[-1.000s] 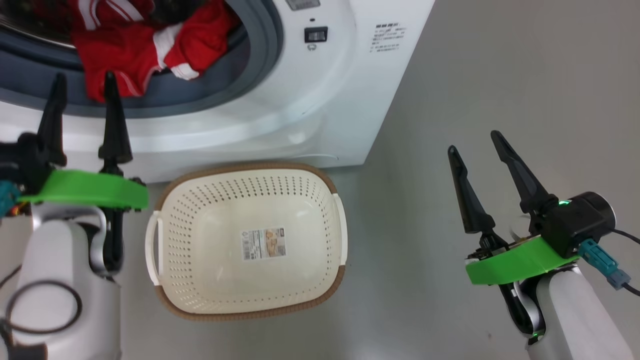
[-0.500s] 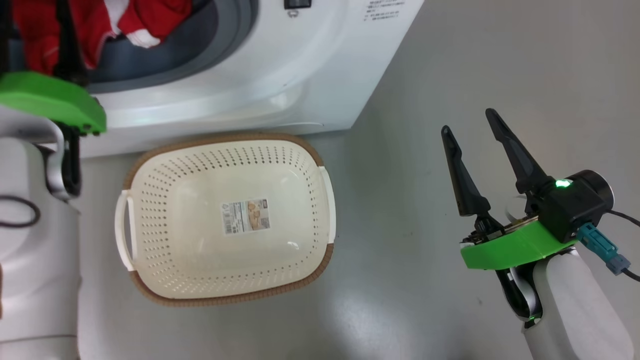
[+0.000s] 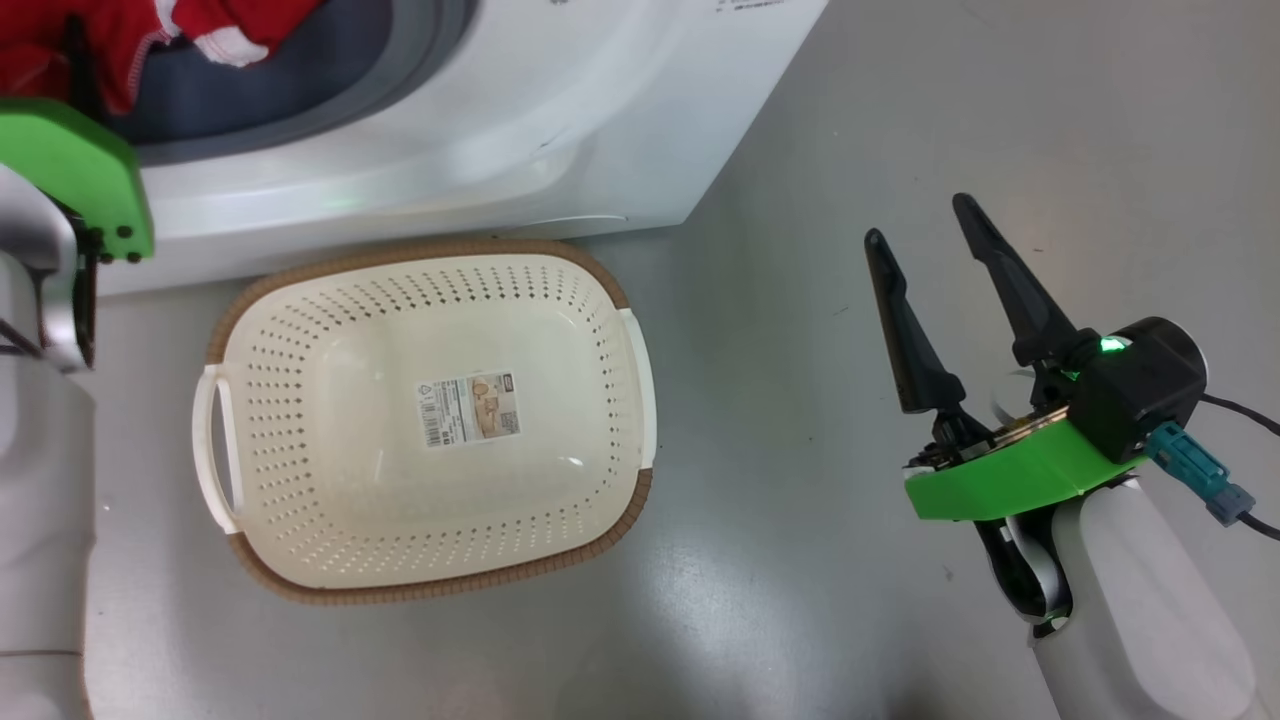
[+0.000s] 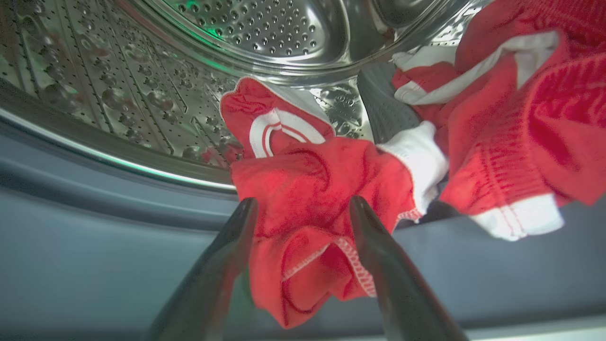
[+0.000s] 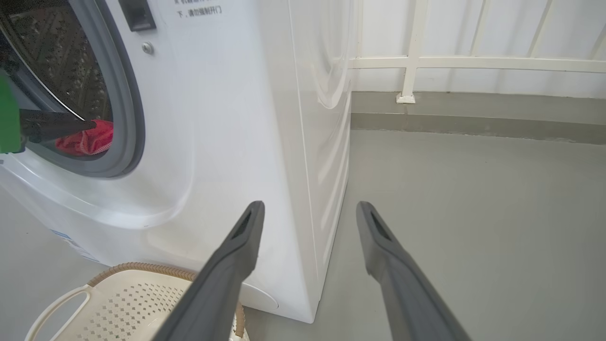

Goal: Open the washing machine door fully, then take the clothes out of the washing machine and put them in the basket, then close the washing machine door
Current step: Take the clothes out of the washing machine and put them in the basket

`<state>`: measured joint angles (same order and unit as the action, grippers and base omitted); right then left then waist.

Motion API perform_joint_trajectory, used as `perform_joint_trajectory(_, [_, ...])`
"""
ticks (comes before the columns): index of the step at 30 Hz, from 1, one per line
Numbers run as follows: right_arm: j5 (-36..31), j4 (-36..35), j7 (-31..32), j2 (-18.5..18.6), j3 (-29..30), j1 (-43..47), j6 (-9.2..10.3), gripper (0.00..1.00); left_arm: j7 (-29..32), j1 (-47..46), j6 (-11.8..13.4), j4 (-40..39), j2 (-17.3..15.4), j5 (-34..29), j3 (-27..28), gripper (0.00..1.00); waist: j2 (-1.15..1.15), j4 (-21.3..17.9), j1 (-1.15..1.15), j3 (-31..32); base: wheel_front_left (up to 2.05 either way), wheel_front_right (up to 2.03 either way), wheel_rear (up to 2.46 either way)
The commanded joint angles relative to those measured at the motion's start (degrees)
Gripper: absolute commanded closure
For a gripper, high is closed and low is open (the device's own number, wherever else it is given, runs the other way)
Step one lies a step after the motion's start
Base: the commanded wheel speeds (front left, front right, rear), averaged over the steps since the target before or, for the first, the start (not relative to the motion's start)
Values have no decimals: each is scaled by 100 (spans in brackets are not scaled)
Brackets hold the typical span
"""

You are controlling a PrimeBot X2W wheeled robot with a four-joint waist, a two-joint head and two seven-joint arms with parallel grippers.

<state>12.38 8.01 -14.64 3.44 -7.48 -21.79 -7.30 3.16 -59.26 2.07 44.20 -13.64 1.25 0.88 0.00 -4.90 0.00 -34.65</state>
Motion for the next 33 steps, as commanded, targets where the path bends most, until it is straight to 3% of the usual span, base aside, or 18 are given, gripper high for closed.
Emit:
perform_joint_trajectory(1, [106,-89,-36,-39,-182,-5,-19,0,205,-63,57,-120,-403,-82,52,0,0,-28,0,-49,0,0,0])
perform_joint_trajectory(6, [166,-55,-36,-50,-268,-55,-19,0,730,57,92,-217,-560,-84,38,0,0,-105,0,-134,0,0,0])
perform_joint_trajectory(9, [175,-34,-36,-53,-298,-82,-19,0,851,110,101,-308,-613,-49,53,54,0,-138,0,-166,0,0,0])
perform_joint_trajectory(10, [178,-27,-36,-54,-307,-89,-19,0,866,129,90,-347,-611,-7,73,66,0,-148,0,-172,0,0,0])
perform_joint_trajectory(11, [183,-23,-36,-54,-313,-95,-19,0,885,151,82,-381,-619,14,79,87,0,-156,0,-177,0,0,0])
perform_joint_trajectory(12, [183,-23,-36,-54,-313,-95,-19,0,885,151,82,-381,-619,14,79,87,0,-156,0,-177,0,0,0])
perform_joint_trajectory(13, [192,-18,-36,-54,-320,-99,-19,0,938,174,73,-398,-636,19,71,100,0,-164,0,-180,0,0,0])
perform_joint_trajectory(21, [252,4,-36,-56,-332,-135,-19,0,1025,351,129,-714,-695,138,124,100,0,-220,0,-212,0,0,0])
perform_joint_trajectory(27, [287,47,-36,-56,-331,-132,-19,0,459,503,189,-1007,-628,359,276,100,0,-211,0,-187,0,0,0])
perform_joint_trajectory(33, [284,97,-36,-56,-314,-120,-19,0,-319,701,63,-1208,-454,757,487,100,0,-161,0,-63,0,0,0])
